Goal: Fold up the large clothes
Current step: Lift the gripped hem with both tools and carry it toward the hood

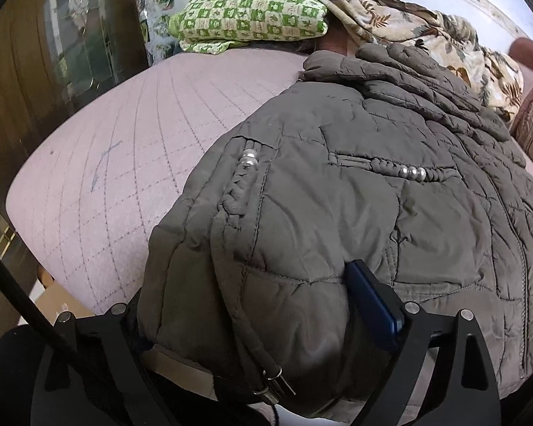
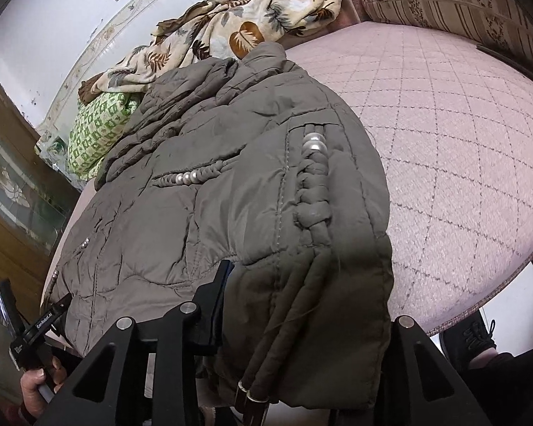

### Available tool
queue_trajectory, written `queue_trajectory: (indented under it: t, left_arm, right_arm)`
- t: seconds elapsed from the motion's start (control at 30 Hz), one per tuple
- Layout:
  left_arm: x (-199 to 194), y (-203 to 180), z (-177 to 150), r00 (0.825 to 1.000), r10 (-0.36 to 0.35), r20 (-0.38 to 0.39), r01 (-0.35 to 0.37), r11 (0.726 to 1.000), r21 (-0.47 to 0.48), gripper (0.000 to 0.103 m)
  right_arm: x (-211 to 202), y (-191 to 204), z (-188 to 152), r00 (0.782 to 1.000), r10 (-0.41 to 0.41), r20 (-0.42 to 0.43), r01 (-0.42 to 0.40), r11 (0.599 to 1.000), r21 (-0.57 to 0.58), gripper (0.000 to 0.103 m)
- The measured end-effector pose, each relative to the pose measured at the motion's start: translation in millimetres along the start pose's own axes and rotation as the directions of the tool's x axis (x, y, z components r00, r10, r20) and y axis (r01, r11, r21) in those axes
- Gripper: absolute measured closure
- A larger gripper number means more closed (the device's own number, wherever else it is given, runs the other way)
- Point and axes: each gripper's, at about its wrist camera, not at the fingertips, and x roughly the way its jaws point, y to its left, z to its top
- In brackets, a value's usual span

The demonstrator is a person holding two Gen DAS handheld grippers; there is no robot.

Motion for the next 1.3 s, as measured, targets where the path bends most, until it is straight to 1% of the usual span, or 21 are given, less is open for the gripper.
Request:
queue_trajectory:
  t: [0.03,0.1,0.17,0.2,0.27,0.43,0.7,0.8,0.83,0.9,1.0,1.03,1.2,1.3]
  left_arm:
    - [-0.2,0.0,0.1,1.000,-0.009,-0.001,0.009,1.000,0.001,0.014]
    - [-2.5,-1.8,0.3,1.000,-0.028,0.005,0.028,0.999,0.016,0.025]
    - [-7.0,-7.0,-1.1,1.000,-0.019,0.025,0.018,0.999,0.048,0.031]
    - [-9.3,-9.9,-2.0,0.999,-0.013,0.037,0.010,0.998,0.066,0.037]
    - [-11.3,-12.9,-2.6,0.999,-0.015,0.046,0.012,0.996,0.083,0.043]
    - [-11.9,-12.8,-1.9,0.999,-0.021,0.049,0.017,0.996,0.084,0.046]
    - [-12.3,-14.7,-2.5,0.998,-0.015,0.056,0.010,0.995,0.096,0.049]
    - [-13.2,-16.4,-2.7,0.998,-0.015,0.062,0.009,0.994,0.105,0.052]
    - [-13.5,-17.0,-2.6,0.998,-0.014,0.065,0.007,0.994,0.108,0.053]
    - [-15.0,-18.6,-2.8,0.997,-0.013,0.074,0.004,0.993,0.116,0.059]
    - [-18.4,-20.3,-1.8,0.996,-0.022,0.089,0.010,0.992,0.128,0.068]
    - [-19.0,-19.9,-0.9,0.996,-0.025,0.089,0.014,0.992,0.129,0.068]
    - [-24.4,-11.5,4.5,0.994,-0.060,0.093,0.050,0.994,0.100,0.074]
    - [-33.5,-9.3,7.9,0.989,-0.074,0.128,0.061,0.993,0.103,0.077]
  right_arm:
    - [-0.2,0.3,-0.1,1.000,-0.001,0.001,0.001,1.000,0.000,0.064]
    - [-0.3,0.7,-0.5,1.000,-0.003,0.002,0.003,1.000,-0.001,0.064]
    - [-0.2,1.0,-0.4,1.000,-0.004,0.002,0.004,1.000,-0.001,0.063]
    - [0.3,1.0,0.1,1.000,-0.004,0.001,0.004,1.000,-0.001,0.063]
    - [0.3,0.9,0.2,1.000,-0.003,0.000,0.003,1.000,0.000,0.062]
    - [1.1,2.1,-0.6,1.000,-0.007,0.001,0.007,1.000,-0.007,0.059]
    - [2.5,2.0,-0.6,1.000,-0.011,0.005,0.011,1.000,-0.013,0.057]
    - [2.5,3.5,0.4,1.000,-0.017,-0.003,0.017,1.000,-0.022,0.057]
    - [2.8,4.5,1.1,1.000,-0.021,-0.006,0.021,0.999,-0.030,0.058]
    - [2.4,6.0,2.0,1.000,-0.029,-0.004,0.029,0.999,-0.044,0.060]
    - [-1.1,6.5,3.6,1.000,-0.019,0.006,0.019,0.999,-0.048,0.070]
    - [-3.6,7.1,4.9,1.000,-0.012,0.016,0.013,0.999,-0.051,0.072]
    - [-20.2,14.4,9.3,0.997,0.012,0.073,-0.006,0.996,-0.088,0.076]
    - [-31.1,19.2,13.4,0.994,0.021,0.106,-0.009,0.994,-0.110,0.076]
